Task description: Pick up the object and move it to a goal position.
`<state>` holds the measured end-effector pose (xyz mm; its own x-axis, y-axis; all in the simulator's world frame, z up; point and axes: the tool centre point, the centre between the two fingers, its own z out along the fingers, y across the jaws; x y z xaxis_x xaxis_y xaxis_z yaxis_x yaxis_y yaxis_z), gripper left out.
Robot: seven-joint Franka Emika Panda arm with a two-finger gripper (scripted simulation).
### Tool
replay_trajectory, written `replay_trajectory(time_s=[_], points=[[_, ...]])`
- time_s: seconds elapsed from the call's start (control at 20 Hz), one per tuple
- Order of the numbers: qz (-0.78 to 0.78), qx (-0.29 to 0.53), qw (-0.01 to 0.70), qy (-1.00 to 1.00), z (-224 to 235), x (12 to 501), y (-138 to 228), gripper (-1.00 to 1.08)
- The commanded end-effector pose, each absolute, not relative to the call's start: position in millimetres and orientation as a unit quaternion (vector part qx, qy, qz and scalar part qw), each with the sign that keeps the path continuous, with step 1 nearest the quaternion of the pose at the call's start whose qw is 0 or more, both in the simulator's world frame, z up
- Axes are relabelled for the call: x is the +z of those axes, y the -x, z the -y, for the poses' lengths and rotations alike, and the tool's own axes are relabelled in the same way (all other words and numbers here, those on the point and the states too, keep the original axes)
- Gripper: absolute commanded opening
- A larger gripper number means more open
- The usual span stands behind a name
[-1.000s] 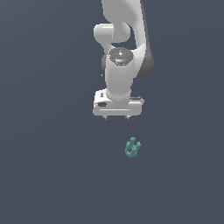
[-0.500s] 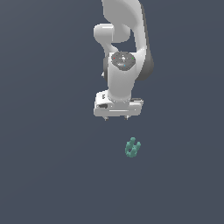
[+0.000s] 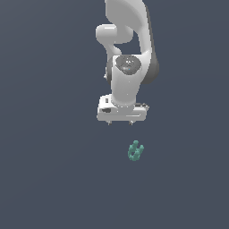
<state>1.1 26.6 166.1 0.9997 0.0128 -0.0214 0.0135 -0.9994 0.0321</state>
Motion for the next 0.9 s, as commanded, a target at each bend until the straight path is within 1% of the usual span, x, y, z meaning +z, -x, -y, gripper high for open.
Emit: replay_trajectory(time_s=[0.0,0.85], points=[[0.008,-0.010,0.015,-1.000,-31,165,-8,1.00],[0.175,-0.002,0.004,-0.985,-81,152,-78,1.00]])
